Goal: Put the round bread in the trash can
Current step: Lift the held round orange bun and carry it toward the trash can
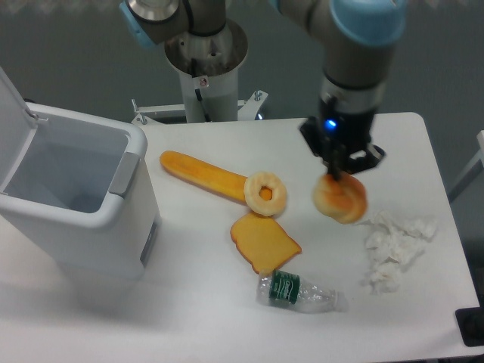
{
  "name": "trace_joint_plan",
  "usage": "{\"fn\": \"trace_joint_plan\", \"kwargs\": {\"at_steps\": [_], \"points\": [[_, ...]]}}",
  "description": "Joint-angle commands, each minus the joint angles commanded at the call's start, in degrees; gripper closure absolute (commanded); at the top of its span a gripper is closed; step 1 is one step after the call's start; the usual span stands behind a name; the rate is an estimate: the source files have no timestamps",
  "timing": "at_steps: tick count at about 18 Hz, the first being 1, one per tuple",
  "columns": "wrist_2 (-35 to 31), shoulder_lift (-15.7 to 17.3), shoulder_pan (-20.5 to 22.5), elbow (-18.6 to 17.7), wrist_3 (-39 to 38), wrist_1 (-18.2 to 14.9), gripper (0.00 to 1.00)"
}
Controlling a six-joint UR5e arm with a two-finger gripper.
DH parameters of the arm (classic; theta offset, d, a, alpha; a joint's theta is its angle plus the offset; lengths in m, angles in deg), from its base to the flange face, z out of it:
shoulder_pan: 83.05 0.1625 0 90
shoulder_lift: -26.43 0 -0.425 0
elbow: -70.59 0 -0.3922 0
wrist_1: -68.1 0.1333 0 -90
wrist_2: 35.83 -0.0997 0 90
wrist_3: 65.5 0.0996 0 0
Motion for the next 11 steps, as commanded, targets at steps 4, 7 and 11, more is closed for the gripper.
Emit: {"fn": "trace_joint_plan", "kwargs": {"at_steps": [4,7,11], "points": [[1.3,3.7,-5.4,-4.0,-4.3,0.4,1.00],[1.5,4.9,-11.2,-4.5,-9.4,0.4,1.00],[2.9,5.4,-18.7,-4.1,-16.1,0.4,1.00]]}}
